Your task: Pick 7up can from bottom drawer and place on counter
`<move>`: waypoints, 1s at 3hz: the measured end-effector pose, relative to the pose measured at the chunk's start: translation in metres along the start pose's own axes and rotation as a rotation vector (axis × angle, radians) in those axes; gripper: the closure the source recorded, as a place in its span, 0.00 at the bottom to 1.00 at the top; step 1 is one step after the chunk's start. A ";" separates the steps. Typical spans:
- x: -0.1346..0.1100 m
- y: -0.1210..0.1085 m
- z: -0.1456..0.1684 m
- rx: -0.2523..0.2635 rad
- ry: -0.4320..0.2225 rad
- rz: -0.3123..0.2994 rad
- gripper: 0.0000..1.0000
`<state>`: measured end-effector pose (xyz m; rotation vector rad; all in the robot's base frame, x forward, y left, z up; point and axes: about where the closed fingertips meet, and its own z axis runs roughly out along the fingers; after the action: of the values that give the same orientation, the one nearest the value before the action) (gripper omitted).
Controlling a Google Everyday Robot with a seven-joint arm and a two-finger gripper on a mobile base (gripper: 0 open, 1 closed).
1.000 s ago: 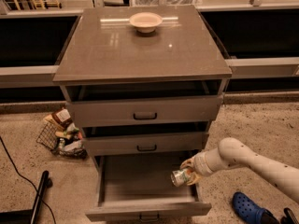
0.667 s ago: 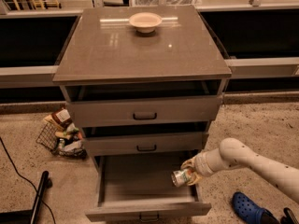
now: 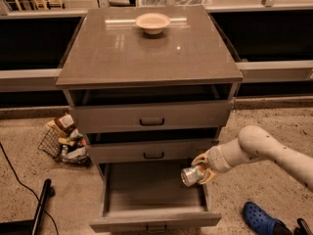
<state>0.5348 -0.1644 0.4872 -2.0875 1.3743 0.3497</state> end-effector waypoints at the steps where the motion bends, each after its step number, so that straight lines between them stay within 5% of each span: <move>1: -0.036 -0.019 -0.042 -0.023 0.002 -0.043 1.00; 2: -0.037 -0.020 -0.042 -0.025 0.004 -0.043 1.00; 3: -0.064 -0.042 -0.080 -0.016 0.014 -0.065 1.00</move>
Offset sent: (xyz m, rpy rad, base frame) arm -0.0011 0.0058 0.0485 -0.0103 -0.0088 0.0357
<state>0.5367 -0.1549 0.5972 -2.1458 1.3123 0.3201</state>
